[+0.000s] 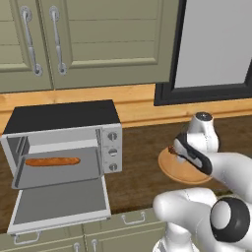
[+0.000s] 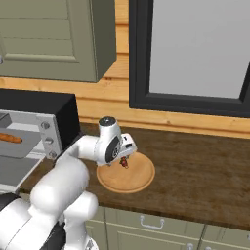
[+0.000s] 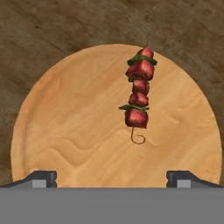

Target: Pick up the kebab skewer and baguette bread, and place them inside the toaster oven. Close the toaster oven door and start by setting the timer.

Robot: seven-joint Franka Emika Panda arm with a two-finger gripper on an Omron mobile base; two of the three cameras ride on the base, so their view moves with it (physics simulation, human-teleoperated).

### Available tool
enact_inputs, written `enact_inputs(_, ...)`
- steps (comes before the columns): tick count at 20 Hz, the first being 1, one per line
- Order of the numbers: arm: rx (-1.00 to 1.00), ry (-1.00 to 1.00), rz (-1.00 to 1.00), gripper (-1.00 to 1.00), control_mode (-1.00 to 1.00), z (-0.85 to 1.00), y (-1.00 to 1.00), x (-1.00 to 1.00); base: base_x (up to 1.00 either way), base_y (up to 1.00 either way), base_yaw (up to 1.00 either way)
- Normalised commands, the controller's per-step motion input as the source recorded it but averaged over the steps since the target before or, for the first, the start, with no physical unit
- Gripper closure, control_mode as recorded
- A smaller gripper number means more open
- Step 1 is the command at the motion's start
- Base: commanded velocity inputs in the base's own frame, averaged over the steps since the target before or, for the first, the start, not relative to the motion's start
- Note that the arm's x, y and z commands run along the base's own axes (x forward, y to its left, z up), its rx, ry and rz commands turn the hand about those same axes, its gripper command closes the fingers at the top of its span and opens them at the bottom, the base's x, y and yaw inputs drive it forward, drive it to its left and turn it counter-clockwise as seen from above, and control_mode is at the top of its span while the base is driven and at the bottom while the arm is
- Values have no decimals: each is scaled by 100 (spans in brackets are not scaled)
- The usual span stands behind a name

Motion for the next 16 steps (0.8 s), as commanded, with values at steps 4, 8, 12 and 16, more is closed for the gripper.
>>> enact_inputs(4,0,0,-4,-100,-100,-58,0,62,0,0,0)
enact_inputs(8,0,0,-1,-100,-100,-33,-11,52,0,0,0)
enact_inputs(12,0,0,-1,-100,-100,-21,-14,38,0,0,0)
enact_inputs(16,2,1,0,-100,-100,-24,-22,20,0,0,0)
